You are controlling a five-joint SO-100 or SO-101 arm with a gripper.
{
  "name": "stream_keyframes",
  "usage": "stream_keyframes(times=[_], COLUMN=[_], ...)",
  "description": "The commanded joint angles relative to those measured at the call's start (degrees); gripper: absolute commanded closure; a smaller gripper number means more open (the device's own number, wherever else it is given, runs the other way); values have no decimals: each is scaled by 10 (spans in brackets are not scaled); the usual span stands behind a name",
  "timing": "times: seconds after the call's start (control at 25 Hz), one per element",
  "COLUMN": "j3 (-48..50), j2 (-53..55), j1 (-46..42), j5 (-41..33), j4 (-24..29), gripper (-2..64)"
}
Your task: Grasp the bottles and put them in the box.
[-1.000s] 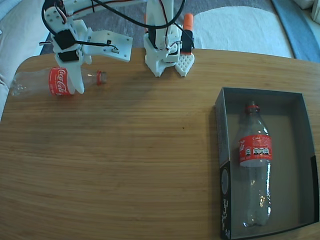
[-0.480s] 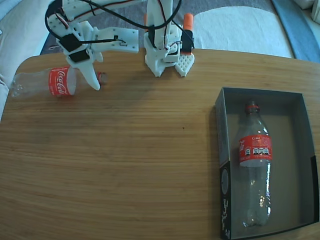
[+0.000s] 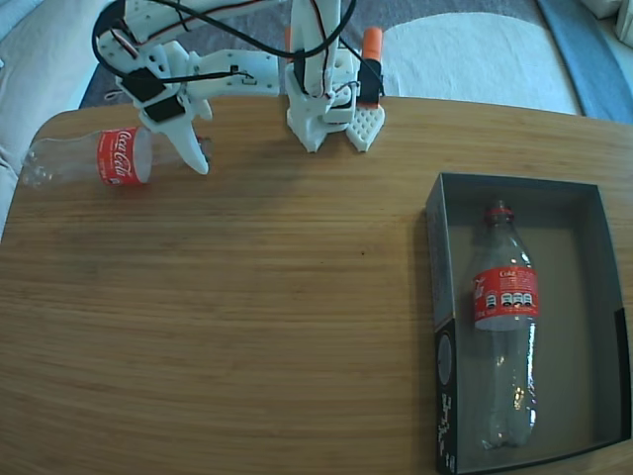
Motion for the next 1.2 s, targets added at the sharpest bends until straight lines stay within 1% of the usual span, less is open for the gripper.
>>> stream_keyframes(times=[0.0,0.12,0.2,0.4,0.6,0.92,1.16], j3=[-4,0,5,-25,-56,-98,-101], j2=[20,15,-8,-61,-95,-144,-155], j1=[8,13,16,12,16,19,40], j5=[1,-1,-1,1,1,0,-3], j4=[18,-16,-40,-47,-78,-82,-82], gripper=[200,199,199,199,199,205,205])
